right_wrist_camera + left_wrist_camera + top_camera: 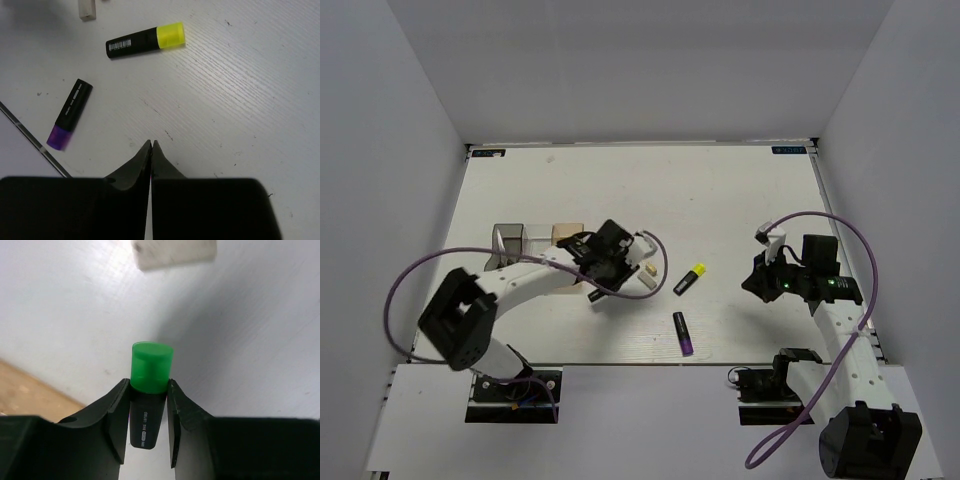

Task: Sort the stationery into containers
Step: Grab a piece of stationery with the left arm, then place the stationery into the container, then grab a piece of stationery with the left arm

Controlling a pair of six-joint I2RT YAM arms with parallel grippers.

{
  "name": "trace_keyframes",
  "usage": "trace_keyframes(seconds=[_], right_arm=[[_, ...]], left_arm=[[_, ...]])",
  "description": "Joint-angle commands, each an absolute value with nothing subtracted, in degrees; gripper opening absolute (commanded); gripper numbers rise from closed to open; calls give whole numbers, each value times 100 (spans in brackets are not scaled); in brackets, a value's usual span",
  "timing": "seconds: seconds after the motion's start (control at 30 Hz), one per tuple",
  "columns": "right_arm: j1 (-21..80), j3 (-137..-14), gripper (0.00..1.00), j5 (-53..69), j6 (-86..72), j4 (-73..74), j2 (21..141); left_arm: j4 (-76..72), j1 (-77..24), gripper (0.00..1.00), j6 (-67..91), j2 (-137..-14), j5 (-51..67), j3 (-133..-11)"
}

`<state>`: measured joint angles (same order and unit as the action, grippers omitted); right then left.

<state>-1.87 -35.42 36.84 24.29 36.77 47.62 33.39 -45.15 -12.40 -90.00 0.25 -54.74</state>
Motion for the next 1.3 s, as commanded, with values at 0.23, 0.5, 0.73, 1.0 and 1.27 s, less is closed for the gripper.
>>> trace_keyframes(seconds=[0.23,0.5,0.73,1.0,1.27], right_arm=[[-193,-3709,64,3806,2479,3718,4658],[-202,-3727,66,3858,2461,3735,4719],[-211,-3727,76,3788,2443,3727,4746],[-202,-3718,52,3797,2426,3735,4772],[-106,-3700,27,4270,2461,3893,4904]], left_arm=[[2495,-2445,0,147,-6759,-1334,-5036],[2347,-1372,0,-228,-7347,-1917,-5167],[2329,-1204,32,-360,-7866,-1978,-5318],[2294,-1247,52,-299,-7578,-1864,-5405],[2952,-2547,3,535,-7031,-697,-5765]])
